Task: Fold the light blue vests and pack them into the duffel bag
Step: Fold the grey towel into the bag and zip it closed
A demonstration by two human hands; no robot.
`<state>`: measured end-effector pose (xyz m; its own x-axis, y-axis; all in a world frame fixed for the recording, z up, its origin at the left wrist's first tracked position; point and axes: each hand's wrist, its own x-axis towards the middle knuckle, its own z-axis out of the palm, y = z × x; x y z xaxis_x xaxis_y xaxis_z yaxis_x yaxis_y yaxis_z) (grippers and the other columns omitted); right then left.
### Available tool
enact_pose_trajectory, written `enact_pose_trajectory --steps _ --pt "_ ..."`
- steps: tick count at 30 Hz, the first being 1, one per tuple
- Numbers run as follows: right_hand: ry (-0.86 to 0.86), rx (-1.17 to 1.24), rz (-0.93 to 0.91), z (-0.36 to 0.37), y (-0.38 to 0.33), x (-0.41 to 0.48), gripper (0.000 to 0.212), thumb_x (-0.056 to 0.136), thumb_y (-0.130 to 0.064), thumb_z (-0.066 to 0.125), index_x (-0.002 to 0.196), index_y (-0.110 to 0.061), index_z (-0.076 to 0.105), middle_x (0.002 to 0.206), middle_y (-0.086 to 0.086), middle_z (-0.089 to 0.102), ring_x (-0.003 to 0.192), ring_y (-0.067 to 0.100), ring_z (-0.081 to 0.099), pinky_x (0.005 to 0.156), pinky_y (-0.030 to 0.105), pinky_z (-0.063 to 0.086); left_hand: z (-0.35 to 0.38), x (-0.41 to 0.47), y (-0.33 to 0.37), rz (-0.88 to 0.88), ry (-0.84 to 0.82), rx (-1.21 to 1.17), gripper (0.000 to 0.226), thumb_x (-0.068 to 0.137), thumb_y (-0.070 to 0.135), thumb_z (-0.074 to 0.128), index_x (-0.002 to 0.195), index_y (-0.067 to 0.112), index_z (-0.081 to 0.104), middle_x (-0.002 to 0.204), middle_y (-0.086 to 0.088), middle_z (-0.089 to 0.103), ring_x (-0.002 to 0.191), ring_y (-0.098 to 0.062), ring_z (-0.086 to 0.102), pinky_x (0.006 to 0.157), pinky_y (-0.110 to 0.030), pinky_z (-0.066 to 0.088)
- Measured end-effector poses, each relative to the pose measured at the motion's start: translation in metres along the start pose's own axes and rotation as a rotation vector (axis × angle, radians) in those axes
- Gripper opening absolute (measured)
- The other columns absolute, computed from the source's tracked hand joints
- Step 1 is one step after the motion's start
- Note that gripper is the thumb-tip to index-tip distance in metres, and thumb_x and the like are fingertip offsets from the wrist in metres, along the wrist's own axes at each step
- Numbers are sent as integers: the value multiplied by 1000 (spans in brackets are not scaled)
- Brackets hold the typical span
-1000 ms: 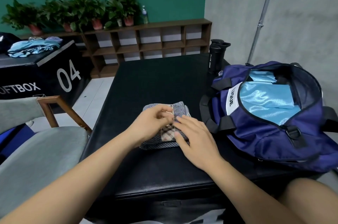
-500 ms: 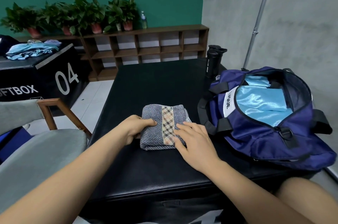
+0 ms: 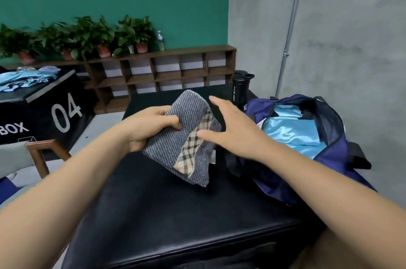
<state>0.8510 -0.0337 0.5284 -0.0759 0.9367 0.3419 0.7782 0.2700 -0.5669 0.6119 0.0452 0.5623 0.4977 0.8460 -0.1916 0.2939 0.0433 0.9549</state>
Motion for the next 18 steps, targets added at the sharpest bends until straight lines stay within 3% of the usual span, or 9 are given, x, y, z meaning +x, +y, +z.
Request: enact_pose_trajectory --steps 3,5,8,12,15,18 --pt "-71 16 80 -63 -2 16 116 75 -81 75 167 -38 19 168 -18 34 150 6 37 124 37 33 15 4 39 44 -89 -66 41 96 2 58 136 -4 58 129 -26 71 111 -41 72 102 -53 57" --pt "-96 48 113 -102 3 22 114 69 -84 77 163 -39 30 161 -19 46 144 6 47 123 40 37 34 13 60 73 -152 -137 44 96 3 56 139 -3 57 132 -25 71 111 -38 73 96 -48 60" --pt "-208 254 159 -154 20 26 73 82 -58 83 144 -29 58 135 -9 71 125 11 68 112 45 51 76 31 81 91 -233 -258 45 95 3 53 140 -1 58 135 -25 69 109 -36 73 91 -45 62" --pt "-309 392 266 -202 58 26 35 96 -20 75 129 -10 68 128 15 74 121 34 70 102 44 59 136 57 89 63 -276 -366 36 96 3 54 130 4 65 122 -21 73 97 -30 75 87 -41 63" --pt "-339 345 326 -221 88 28 38 97 -18 74 132 -4 66 130 23 72 124 43 67 110 54 53 172 78 81 5 -291 -460 44 94 5 58 137 0 62 131 -22 71 109 -34 72 100 -47 59" --pt "-384 256 382 -229 113 30 44 97 -24 77 134 -3 65 126 22 74 120 42 70 110 59 52 202 96 68 -46 -315 -535 43 97 3 57 139 -1 62 130 -20 71 109 -34 71 101 -47 58"
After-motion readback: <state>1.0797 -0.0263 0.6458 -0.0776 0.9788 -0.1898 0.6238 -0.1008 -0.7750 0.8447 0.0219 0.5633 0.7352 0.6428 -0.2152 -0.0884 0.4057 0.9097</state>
